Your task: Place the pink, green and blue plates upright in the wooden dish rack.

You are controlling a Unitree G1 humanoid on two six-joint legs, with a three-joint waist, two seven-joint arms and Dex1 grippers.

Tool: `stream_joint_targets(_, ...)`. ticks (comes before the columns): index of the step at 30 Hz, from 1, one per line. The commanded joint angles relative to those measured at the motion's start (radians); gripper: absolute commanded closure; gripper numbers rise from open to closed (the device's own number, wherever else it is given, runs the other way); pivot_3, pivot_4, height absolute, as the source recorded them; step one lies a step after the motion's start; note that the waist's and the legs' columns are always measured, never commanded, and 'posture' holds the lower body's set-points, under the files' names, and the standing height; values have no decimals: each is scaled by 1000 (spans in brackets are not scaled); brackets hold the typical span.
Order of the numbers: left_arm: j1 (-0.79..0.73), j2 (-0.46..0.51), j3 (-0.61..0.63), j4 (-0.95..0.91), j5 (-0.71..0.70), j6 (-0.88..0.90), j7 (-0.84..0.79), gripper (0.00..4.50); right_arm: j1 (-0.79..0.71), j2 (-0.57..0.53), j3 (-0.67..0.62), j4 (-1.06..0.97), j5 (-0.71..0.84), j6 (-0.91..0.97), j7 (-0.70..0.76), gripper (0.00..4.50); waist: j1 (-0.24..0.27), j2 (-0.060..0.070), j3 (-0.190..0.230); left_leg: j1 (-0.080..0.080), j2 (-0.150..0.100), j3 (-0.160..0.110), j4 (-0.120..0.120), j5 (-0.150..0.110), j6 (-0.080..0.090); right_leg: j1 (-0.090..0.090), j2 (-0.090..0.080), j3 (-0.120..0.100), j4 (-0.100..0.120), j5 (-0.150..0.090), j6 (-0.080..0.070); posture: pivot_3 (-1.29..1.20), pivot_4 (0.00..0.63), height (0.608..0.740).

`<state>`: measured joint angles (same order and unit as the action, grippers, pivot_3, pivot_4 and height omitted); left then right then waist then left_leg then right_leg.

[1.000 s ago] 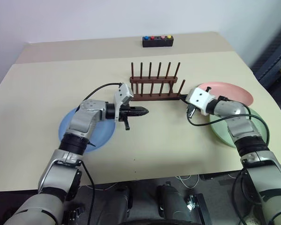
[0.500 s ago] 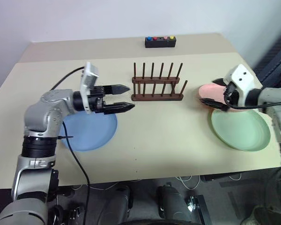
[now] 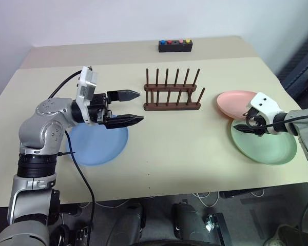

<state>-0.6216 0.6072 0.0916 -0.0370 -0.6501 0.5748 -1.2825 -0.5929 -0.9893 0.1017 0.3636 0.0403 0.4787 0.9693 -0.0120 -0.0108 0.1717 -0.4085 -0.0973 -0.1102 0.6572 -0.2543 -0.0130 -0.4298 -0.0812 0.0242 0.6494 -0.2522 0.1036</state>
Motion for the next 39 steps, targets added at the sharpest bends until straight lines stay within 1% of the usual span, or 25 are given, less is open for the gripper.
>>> stream_joint_targets(1, -2, 17, 12, -30, -16, -8, 6, 0, -68, -1, -28, 14, 4, -21, 21, 3656, -1, 0, 0, 0, 0, 0, 0, 0, 0, 0, 0, 0, 0, 0, 0, 0, 150, 740)
stream_joint_targets(2, -2, 17, 14, -28, -18, -7, 8, 0, -75, -2, -25, 17, 2, -22, 28, 4222, -2, 0, 0, 0, 0, 0, -1, 0, 0, 0, 0, 0, 0, 0, 0, 0, 150, 740)
stream_joint_targets(3, -1, 16, 14, -27, -18, -6, 9, 0, -81, -2, -26, 17, 6, -22, 37, 4441, -2, 0, 0, 0, 0, 0, -1, 0, 0, 0, 0, 0, 0, 0, 0, 0, 150, 740)
stream_joint_targets(7, 0, 11, 13, -27, -17, -10, 19, 0, -94, -6, -33, 13, 9, -22, 60, 4441, 3, 0, 0, 0, 0, 0, -1, 0, 0, 0, 0, 0, 0, 0, 0, 0, 150, 740)
stream_joint_targets(10, -3, 8, 16, -20, -18, -12, 27, 0, -127, 7, -62, 18, 26, -33, 50, 4441, 2, 0, 0, 0, 0, 0, 0, 0, 0, 0, 0, 0, 0, 0, 0, 0, 150, 740)
stream_joint_targets(13, -9, 4, 19, -7, -14, -22, 37, 0, -194, 38, -100, 45, 44, -65, 11, 4441, -1, 0, 0, 0, 0, 0, 0, 0, 0, 0, 0, 0, 0, 0, 0, 0, 150, 740)
stream_joint_targets(17, -26, -8, 30, 25, 4, -65, 66, 0, -299, 119, -202, 84, 135, -83, -43, 4441, -3, 1, 0, 0, 0, 1, -2, 0, 0, -1, 0, 1, 0, 0, 0, 0, 150, 740)
stream_joint_targets(19, -36, -7, 43, 40, -6, -68, 75, 0, -352, 193, -296, 60, 256, -12, -67, 4441, -2, 1, 0, 0, 0, 1, -3, 0, -1, -2, 0, 1, 0, 0, 0, 0, 150, 740)
stream_joint_targets(21, -40, -5, 52, 47, -15, -67, 81, 0, -390, 246, -369, 42, 341, 46, -97, 4441, -2, 1, 0, 0, 1, 1, -4, 1, -1, -2, 0, 1, 0, 0, 0, 0, 150, 740)
stream_joint_targets(25, -39, 3, 72, 46, -39, -50, 86, 0, -515, 345, -588, 69, 620, 282, -209, 4441, 3, 1, 1, 0, 0, 0, -4, 1, -1, -2, 0, 1, -1, 0, 0, 0, 150, 740)
stream_joint_targets(28, -32, 8, 80, 37, -46, -46, 89, 0, -534, 379, -645, 50, 725, 394, -264, 4441, 6, 0, 0, 0, 0, -1, -5, 0, -1, -1, 0, 1, -2, 0, 0, 0, 150, 740)
stream_joint_targets(31, -27, 13, 87, 29, -55, -39, 89, 0, -535, 394, -669, 34, 788, 461, -304, 4441, 0, 1, 1, 0, 0, -1, -5, 0, -1, -1, 0, 1, -2, 0, 0, 0, 150, 740)
stream_joint_targets(34, 0, 31, 91, 3, -57, -58, 68, 0, -543, 434, -727, 36, 883, 558, -394, 4441, -4, 1, 1, 0, 0, 0, -6, 0, -1, -3, 0, 1, -1, 0, 0, 0, 150, 740)
stream_joint_targets(36, 25, 35, 99, -18, -43, -110, 57, 0, -508, 450, -713, -8, 904, 595, -417, 4441, -6, 1, 0, 0, 1, 1, -7, 0, -1, -3, 0, 1, -1, 0, 0, 0, 150, 740)
stream_joint_targets(39, 41, 37, 115, -29, -59, -127, 57, 0, -463, 473, -703, -39, 923, 618, -446, 4441, -5, 1, 0, 0, 1, 1, -8, 1, -1, -4, 0, 2, -1, 0, 0, 0, 150, 740)
